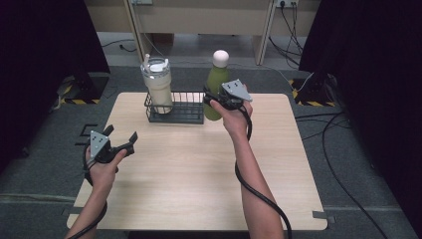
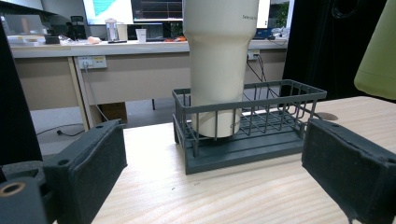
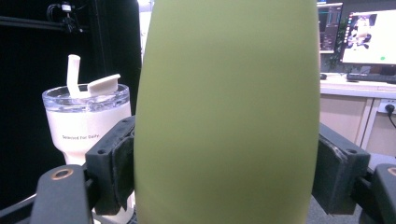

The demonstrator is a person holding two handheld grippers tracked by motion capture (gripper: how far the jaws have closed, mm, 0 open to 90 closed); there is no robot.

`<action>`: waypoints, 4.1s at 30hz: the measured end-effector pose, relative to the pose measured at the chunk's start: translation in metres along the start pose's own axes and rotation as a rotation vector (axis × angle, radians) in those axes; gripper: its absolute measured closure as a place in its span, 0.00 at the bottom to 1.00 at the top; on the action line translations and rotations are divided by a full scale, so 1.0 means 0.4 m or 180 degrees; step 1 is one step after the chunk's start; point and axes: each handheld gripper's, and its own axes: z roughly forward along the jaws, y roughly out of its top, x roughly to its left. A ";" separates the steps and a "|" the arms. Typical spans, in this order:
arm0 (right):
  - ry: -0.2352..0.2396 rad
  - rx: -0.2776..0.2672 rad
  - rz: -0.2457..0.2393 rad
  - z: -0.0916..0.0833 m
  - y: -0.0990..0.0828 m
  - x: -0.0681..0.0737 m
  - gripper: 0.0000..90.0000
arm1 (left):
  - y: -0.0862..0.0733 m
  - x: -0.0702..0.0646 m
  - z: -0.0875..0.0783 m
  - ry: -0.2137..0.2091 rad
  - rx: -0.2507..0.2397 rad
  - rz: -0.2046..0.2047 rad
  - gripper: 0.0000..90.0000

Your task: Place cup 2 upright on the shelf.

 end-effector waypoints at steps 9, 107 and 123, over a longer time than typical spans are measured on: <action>0.0045 -0.0035 0.0015 0.026 0.018 0.015 0.24 | 0.002 0.004 -0.003 0.0021 -0.0013 -0.0007 0.06; 0.0026 0.0245 0.0164 0.301 0.044 0.071 0.24 | 0.000 0.018 -0.009 0.0075 -0.0028 -0.0046 0.07; 0.0007 0.0334 0.0152 0.320 0.017 0.073 0.24 | -0.001 0.020 -0.010 0.0080 -0.0027 -0.0060 0.07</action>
